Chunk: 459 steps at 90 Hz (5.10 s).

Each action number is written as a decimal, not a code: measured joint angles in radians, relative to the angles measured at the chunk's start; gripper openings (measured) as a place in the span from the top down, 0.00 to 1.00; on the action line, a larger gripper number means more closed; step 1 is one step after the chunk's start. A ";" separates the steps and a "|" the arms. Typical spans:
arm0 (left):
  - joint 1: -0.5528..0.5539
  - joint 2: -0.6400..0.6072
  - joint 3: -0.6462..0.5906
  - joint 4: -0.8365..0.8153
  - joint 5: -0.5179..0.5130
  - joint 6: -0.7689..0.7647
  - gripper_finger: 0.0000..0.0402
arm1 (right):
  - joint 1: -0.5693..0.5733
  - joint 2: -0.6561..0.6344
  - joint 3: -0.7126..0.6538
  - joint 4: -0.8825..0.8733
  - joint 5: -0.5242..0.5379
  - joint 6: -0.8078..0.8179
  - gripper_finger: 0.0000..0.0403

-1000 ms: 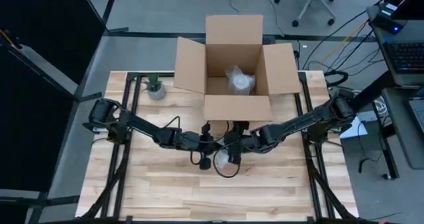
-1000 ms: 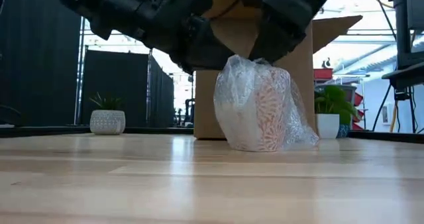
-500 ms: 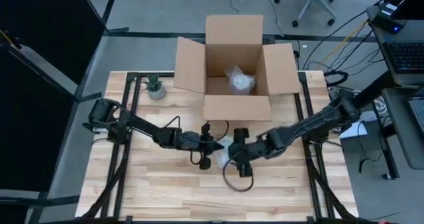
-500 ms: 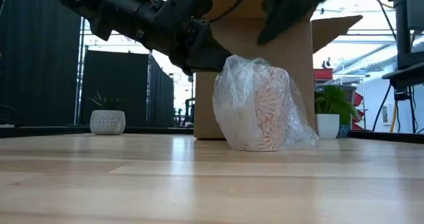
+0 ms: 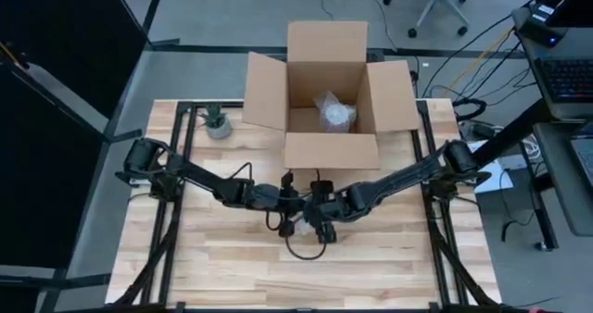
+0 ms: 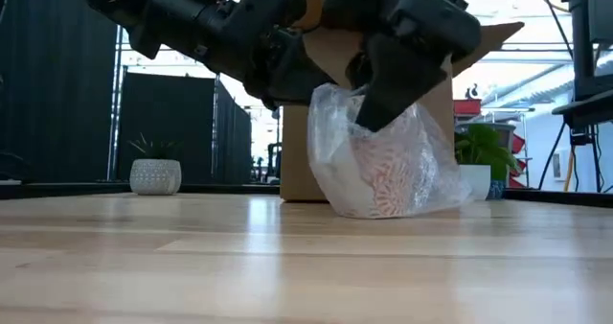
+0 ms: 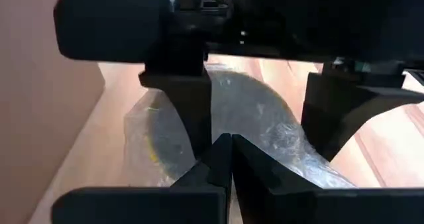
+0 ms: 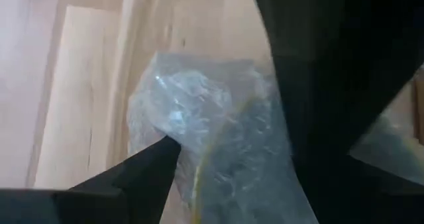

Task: Wrap mug
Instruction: Put the wrapped orange patterned mug into the card board box

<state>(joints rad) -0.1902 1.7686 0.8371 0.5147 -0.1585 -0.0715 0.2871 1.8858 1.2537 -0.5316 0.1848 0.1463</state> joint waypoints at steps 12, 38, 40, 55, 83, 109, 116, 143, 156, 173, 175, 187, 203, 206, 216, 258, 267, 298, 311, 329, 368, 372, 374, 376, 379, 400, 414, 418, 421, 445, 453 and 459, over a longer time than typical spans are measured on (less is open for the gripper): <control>0.000 0.000 0.000 0.003 0.000 0.000 1.00 | 0.000 -0.012 -0.002 -0.011 -0.013 -0.012 0.31; 0.002 0.000 0.000 0.003 0.005 0.000 1.00 | -0.006 -0.166 -0.010 -0.112 -0.025 -0.059 0.31; 0.002 0.000 0.000 0.002 0.005 0.000 1.00 | -0.007 -0.168 -0.009 -0.118 -0.023 -0.063 0.31; 0.000 0.000 0.000 0.003 0.012 0.000 1.00 | -0.015 -0.094 -0.008 -0.073 -0.011 -0.099 0.31; 0.000 0.000 0.000 0.003 0.025 0.000 1.00 | -0.011 0.024 0.003 -0.040 0.010 -0.133 0.36; 0.000 -0.001 0.001 0.004 0.028 0.000 1.00 | -0.013 0.027 0.002 -0.044 -0.009 -0.136 0.74; -0.002 -0.016 0.000 -0.004 0.033 -0.001 1.00 | -0.011 0.027 0.002 -0.047 -0.028 -0.128 0.86; -0.034 -0.122 -0.004 -0.024 0.027 -0.002 1.00 | 0.014 -0.005 -0.004 -0.066 -0.038 -0.064 0.92; -0.057 -0.189 -0.004 -0.060 0.027 -0.002 1.00 | 0.044 -0.075 -0.017 -0.111 -0.059 -0.019 0.92; -0.097 -0.278 -0.002 -0.141 0.028 -0.003 1.00 | 0.104 -0.211 -0.008 -0.089 -0.037 0.018 0.93; -0.101 -0.289 -0.002 -0.151 0.028 -0.007 1.00 | 0.110 -0.220 -0.009 -0.090 -0.036 0.028 0.93; -0.125 -0.343 -0.001 -0.209 0.027 -0.042 1.00 | 0.150 -0.284 -0.012 -0.084 -0.038 0.093 0.93; -0.162 -0.387 -0.001 -0.263 0.026 -0.055 1.00 | 0.204 -0.349 -0.009 -0.067 -0.034 0.166 0.93; -0.169 -0.396 -0.001 -0.274 0.027 -0.055 1.00 | 0.211 -0.361 -0.010 -0.056 -0.034 0.179 0.93; -0.190 -0.426 -0.001 -0.301 0.027 -0.055 1.00 | 0.235 -0.404 -0.008 0.005 -0.028 0.187 0.93; -0.210 -0.510 0.000 -0.406 0.009 -0.055 1.00 | 0.249 -0.591 -0.007 0.361 -0.018 -0.126 0.93; -0.210 -0.509 0.000 -0.459 -0.001 -0.055 1.00 | 0.222 -0.623 -0.007 0.443 -0.019 -0.261 0.93; -0.178 -0.509 0.000 -0.589 -0.107 -0.002 1.00 | -0.100 -0.671 0.035 0.627 0.072 -0.596 0.93; -0.144 -0.509 0.000 -0.588 -0.108 0.026 1.00 | -0.373 -0.645 0.065 0.588 0.078 -0.571 0.93; -0.111 -0.509 0.000 -0.588 -0.108 0.027 1.00 | -0.729 -0.546 0.067 0.390 0.028 -0.403 0.93; -0.084 -0.485 0.000 -0.595 -0.108 0.025 1.00 | -0.851 -0.158 0.252 0.040 -0.089 -0.302 0.93; -0.084 -0.478 0.000 -0.600 -0.108 0.025 1.00 | -0.851 -0.127 0.261 0.015 -0.088 -0.296 0.93; -0.084 -0.473 0.000 -0.605 -0.108 0.025 1.00 | -0.851 -0.113 0.262 0.007 -0.088 -0.296 0.93; -0.085 -0.469 0.000 -0.608 -0.108 0.024 1.00 | -0.851 -0.101 0.262 -0.002 -0.088 -0.294 0.93; -0.085 -0.460 0.000 -0.609 -0.107 0.014 1.00 | -0.851 -0.084 0.262 -0.015 -0.087 -0.292 0.93; -0.085 -0.430 0.000 -0.609 -0.102 -0.001 1.00 | -0.850 -0.003 0.274 -0.026 -0.072 -0.268 0.93; -0.088 -0.429 0.000 -0.606 -0.100 -0.002 1.00 | -0.850 0.024 0.272 -0.021 -0.074 -0.240 0.93; -0.090 -0.429 0.000 -0.607 -0.100 -0.002 1.00 | -0.850 0.026 0.272 -0.021 -0.076 -0.225 0.93; -0.092 -0.429 0.000 -0.606 -0.100 -0.001 1.00 | -0.851 0.026 0.270 -0.018 -0.076 -0.218 0.93; -0.095 -0.429 0.000 -0.603 -0.100 -0.002 1.00 | -0.851 0.029 0.267 0.000 -0.076 -0.154 0.93; -0.095 -0.429 0.000 -0.604 -0.100 -0.002 1.00 | -0.851 0.029 0.267 0.003 -0.075 -0.099 0.93; -0.095 -0.429 0.000 -0.604 -0.100 -0.002 1.00 | -0.851 0.029 0.267 0.005 -0.074 -0.061 0.93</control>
<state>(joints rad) -0.2848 1.3399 0.8368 -0.0895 -0.2584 -0.0731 -0.5644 1.9152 1.5206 -0.5270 0.1108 0.0857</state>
